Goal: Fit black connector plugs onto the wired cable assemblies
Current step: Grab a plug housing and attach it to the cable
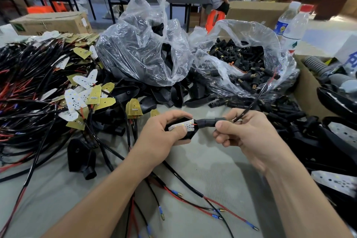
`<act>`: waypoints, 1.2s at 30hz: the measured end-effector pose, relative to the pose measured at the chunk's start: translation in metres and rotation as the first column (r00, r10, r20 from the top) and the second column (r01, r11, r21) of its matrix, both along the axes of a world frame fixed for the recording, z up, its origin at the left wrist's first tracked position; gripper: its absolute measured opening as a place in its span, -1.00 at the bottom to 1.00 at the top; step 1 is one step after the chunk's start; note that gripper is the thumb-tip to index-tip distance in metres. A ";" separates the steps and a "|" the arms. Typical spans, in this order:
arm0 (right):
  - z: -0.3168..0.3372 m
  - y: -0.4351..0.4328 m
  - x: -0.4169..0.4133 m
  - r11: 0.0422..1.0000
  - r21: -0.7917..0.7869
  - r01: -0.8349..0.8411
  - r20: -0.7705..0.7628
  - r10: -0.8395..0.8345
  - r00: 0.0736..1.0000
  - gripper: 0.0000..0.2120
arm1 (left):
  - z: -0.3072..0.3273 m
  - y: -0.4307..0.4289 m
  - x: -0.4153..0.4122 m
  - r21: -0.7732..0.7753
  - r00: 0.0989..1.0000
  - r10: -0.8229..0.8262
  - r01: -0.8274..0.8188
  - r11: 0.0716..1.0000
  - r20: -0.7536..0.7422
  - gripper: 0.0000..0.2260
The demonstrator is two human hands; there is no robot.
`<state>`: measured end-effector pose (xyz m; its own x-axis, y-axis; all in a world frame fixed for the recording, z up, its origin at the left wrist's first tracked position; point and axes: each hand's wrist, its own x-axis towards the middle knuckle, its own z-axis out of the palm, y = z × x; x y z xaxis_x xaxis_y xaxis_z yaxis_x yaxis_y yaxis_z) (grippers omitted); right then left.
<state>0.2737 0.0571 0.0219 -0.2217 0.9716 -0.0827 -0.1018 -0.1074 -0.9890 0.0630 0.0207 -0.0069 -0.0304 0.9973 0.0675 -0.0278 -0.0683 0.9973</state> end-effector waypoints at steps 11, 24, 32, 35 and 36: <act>-0.001 -0.001 -0.007 0.969 0.243 -0.052 0.082 0.034 0.996 -0.74 | 0.003 0.000 -0.006 -0.070 0.998 -0.004 0.008 0.998 0.059 -0.67; -0.001 0.003 0.001 0.928 0.349 -0.133 0.196 0.066 0.978 -0.71 | 0.005 -0.001 -0.002 -0.207 0.991 0.118 -0.103 0.973 0.061 -0.80; -0.003 0.004 0.001 0.932 0.354 -0.083 0.174 0.021 0.984 -0.78 | 0.008 -0.002 0.002 -0.178 0.984 0.145 -0.126 0.976 0.099 -0.80; -0.005 0.003 0.001 0.979 0.199 -0.050 0.128 0.025 0.991 -0.85 | 0.009 -0.003 0.001 -0.045 0.988 0.144 -0.141 0.989 0.064 -0.80; -0.005 0.002 0.001 0.985 0.166 -0.048 0.111 0.030 0.993 -0.89 | 0.010 -0.004 0.001 -0.006 0.989 0.141 -0.141 0.990 0.038 -0.80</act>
